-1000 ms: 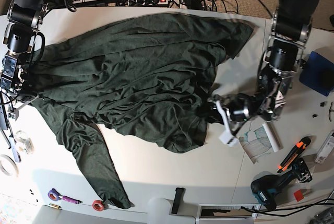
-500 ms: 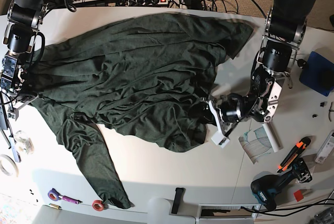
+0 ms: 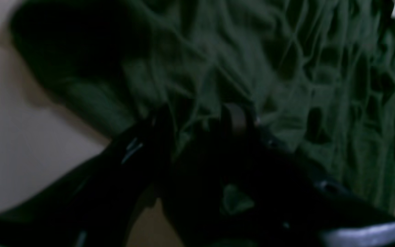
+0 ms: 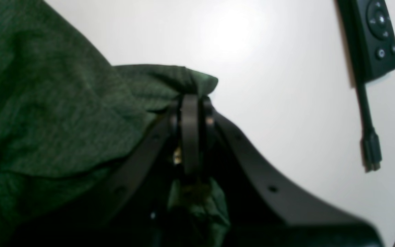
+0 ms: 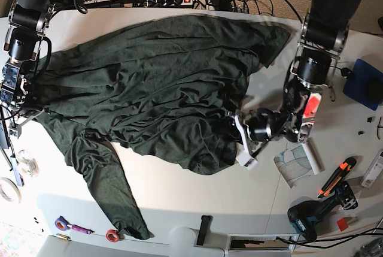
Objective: Layout the t-shirt on the table in an organized manner, then fold the t-shirt properly
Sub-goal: 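Grasp the shirt's hem corner with the left gripper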
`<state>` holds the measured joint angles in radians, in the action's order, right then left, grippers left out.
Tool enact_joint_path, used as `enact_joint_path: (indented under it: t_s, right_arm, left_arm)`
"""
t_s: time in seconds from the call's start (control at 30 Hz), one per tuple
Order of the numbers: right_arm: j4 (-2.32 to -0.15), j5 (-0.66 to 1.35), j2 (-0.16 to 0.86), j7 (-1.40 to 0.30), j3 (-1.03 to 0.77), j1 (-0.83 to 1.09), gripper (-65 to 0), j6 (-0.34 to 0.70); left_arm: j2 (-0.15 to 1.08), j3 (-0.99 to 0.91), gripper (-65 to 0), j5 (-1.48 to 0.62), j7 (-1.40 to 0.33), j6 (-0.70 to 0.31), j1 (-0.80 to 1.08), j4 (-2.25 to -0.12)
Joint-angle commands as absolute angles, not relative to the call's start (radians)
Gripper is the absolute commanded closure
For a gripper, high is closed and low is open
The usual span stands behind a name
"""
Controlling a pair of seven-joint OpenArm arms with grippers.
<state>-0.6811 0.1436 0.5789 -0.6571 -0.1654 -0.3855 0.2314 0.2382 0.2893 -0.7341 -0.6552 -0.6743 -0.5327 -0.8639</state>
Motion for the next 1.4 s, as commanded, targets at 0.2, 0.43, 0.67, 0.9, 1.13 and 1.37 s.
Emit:
enact_joint_path:
  t_s: [0.2, 0.43, 0.67, 0.9, 1.13, 1.37]
  right_arm:
    - [-0.651, 0.096, 0.536, -0.825, -0.158, -0.349, 0.0, 0.234]
    - [-0.651, 0.093, 0.521, -0.818, -0.158, -0.349, 0.0, 0.235]
    - [-0.651, 0.092, 0.521, -0.811, -0.158, -0.349, 0.0, 0.235]
    - [-0.651, 0.088, 0.521, -0.812, -0.158, -0.349, 0.0, 0.235]
    - [-0.651, 0.088, 0.521, -0.812, -0.158, -0.349, 0.0, 0.235]
    - [-0.651, 0.086, 0.521, -0.812, -0.158, -0.349, 0.0, 0.235]
  left_arm:
    - [0.247, 0.285, -23.0, -0.736, -0.604, -0.671, -0.578, -0.88]
    - [0.249, 0.285, -23.0, -0.601, -0.476, -0.628, -0.604, -0.88]
    - [0.246, 0.286, -23.0, -0.479, -0.398, -0.55, -0.598, -0.88]
    - [0.243, 0.286, -23.0, -0.549, -0.439, -0.613, -0.573, -0.88]
    - [0.244, 0.286, -23.0, -0.531, -0.456, -0.614, -0.573, -0.88]
    - [0.244, 0.286, -23.0, -0.584, -0.493, -0.628, -0.553, -0.88]
